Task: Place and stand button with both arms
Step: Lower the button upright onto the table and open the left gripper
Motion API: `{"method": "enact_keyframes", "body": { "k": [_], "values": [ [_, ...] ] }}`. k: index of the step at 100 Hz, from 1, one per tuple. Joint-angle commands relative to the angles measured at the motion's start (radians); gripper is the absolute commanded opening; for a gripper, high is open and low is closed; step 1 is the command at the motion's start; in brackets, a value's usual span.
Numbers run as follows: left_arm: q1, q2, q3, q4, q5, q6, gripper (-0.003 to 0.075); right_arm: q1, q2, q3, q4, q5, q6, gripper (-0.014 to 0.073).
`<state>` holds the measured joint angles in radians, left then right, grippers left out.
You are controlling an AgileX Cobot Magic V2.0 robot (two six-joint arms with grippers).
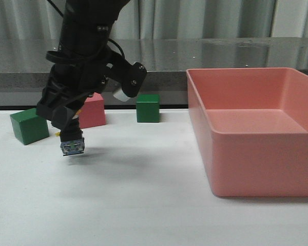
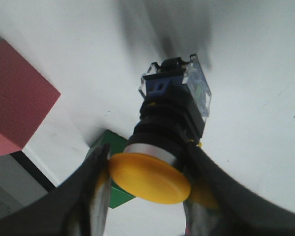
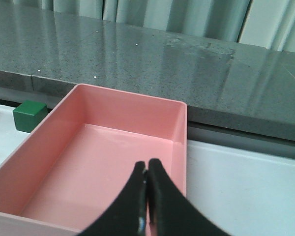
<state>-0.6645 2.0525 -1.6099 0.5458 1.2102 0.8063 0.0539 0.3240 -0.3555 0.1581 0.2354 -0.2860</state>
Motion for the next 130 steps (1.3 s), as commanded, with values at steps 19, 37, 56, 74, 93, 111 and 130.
{"method": "enact_keyframes", "body": {
  "k": [19,37,56,74,93,111,130],
  "values": [
    [-0.01,0.012,-0.025,0.029,0.021,-0.007,-0.0019,-0.008,0.005,-0.026,0.004,-0.072,0.0,-0.0061],
    [-0.025,0.02,-0.025,0.027,0.023,-0.007,-0.0019,-0.008,0.005,-0.026,0.004,-0.072,0.0,-0.0061],
    [-0.043,0.02,-0.025,0.018,0.025,-0.007,-0.0018,-0.008,0.005,-0.026,0.004,-0.072,0.0,-0.0061],
    [-0.043,0.02,-0.025,-0.01,0.055,-0.007,0.0006,-0.008,0.005,-0.026,0.004,-0.072,0.0,-0.0061],
    [-0.043,0.018,-0.025,-0.014,0.055,-0.012,0.0192,-0.008,0.005,-0.026,0.004,-0.072,0.0,-0.0061],
    [-0.043,0.018,-0.025,-0.002,0.055,-0.044,0.0466,-0.008,0.005,-0.026,0.004,-0.072,0.0,-0.0061],
    [-0.043,0.012,-0.025,0.006,0.055,-0.044,0.0578,-0.008,0.005,-0.026,0.004,-0.072,0.0,-0.0061]
  ]
}}
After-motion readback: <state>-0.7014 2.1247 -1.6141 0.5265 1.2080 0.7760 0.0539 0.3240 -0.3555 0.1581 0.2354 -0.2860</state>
